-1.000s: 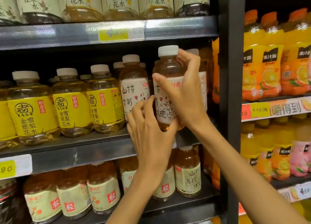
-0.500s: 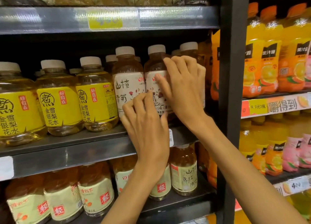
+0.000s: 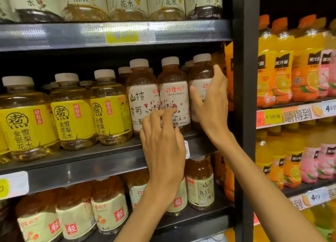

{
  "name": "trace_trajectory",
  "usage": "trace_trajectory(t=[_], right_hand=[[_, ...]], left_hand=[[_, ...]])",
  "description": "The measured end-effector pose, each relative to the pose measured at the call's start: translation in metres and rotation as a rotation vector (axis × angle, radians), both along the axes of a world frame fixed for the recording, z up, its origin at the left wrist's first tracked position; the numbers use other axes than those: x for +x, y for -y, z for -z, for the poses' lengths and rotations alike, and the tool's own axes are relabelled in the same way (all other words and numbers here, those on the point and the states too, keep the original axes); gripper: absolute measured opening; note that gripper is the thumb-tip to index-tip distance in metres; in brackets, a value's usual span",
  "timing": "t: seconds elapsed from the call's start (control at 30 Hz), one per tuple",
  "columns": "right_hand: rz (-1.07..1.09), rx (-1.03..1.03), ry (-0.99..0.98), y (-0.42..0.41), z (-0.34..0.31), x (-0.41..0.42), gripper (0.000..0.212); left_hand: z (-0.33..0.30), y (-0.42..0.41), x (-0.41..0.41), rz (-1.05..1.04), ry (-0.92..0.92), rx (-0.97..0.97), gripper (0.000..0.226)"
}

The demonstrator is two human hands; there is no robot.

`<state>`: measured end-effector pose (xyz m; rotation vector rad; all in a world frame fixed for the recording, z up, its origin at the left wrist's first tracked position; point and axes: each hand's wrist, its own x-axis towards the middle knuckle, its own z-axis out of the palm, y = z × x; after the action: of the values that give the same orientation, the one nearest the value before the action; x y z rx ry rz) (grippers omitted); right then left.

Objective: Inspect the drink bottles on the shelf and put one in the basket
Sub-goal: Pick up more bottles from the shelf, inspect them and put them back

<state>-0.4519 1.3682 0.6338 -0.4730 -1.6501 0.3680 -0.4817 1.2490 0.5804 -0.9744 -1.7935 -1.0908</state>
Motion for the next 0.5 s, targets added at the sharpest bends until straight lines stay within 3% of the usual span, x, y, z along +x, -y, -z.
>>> trace_trajectory(t=[0.13, 0.23, 0.37, 0.5], right_hand=[[0.001, 0.025, -0.034, 0.017, 0.001, 0.006, 0.067], [-0.059, 0.055, -0.115, 0.037, 0.007, 0.018, 0.066], [-0.252, 0.072, -0.196, 0.057, 0.014, 0.045, 0.066], [-0.567, -0.031, -0.179, 0.063, 0.014, 0.069, 0.063]], left_hand=[[0.002, 0.005, -0.003, 0.142, 0.070, -0.077, 0.045], [0.004, 0.008, 0.000, 0.241, 0.106, -0.137, 0.057], [0.009, 0.019, 0.009, 0.441, 0.190, -0.183, 0.081], [0.019, 0.033, 0.018, 0.597, 0.329, -0.186, 0.085]])
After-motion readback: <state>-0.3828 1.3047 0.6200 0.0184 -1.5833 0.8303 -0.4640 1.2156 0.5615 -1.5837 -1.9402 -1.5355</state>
